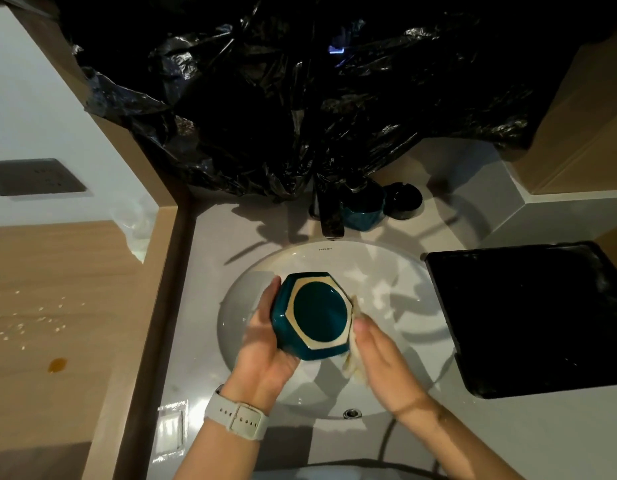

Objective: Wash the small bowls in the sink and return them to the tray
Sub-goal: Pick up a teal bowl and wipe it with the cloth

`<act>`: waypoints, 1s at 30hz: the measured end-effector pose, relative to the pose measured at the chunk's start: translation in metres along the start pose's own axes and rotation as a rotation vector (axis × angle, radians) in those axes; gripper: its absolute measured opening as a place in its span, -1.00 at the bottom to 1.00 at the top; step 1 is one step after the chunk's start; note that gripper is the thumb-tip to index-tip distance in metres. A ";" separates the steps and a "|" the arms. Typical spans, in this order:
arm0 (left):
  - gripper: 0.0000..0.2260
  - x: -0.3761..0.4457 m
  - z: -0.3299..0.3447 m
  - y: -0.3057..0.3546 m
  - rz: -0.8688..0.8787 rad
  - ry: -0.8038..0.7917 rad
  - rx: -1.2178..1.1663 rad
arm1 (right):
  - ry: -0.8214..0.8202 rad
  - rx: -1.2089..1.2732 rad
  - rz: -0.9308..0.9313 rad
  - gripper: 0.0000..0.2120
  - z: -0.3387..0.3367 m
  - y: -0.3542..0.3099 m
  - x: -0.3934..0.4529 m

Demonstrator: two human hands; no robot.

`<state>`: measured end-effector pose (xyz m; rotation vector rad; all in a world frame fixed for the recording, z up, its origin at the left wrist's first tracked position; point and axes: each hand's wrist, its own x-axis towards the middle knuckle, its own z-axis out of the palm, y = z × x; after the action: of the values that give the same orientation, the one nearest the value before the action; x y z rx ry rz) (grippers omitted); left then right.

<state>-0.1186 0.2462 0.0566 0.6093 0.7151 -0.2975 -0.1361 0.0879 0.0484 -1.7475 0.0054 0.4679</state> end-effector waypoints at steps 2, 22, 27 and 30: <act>-0.70 0.002 -0.003 0.003 0.019 -0.029 -0.009 | 0.059 -0.094 -0.030 -0.71 0.005 0.004 -0.003; -0.67 0.000 0.013 0.003 -0.062 0.025 0.154 | 0.275 0.034 -0.171 -0.77 -0.016 -0.020 0.023; -0.68 0.001 0.013 -0.004 -0.047 0.021 0.142 | 0.366 -0.232 -0.401 -0.92 -0.007 -0.010 0.018; -0.61 0.000 0.013 -0.005 -0.068 0.016 0.150 | 0.208 -0.394 -0.522 -0.85 0.001 -0.009 0.014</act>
<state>-0.1139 0.2344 0.0625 0.7312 0.7346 -0.4126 -0.1215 0.0941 0.0522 -2.0814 -0.4095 -0.1065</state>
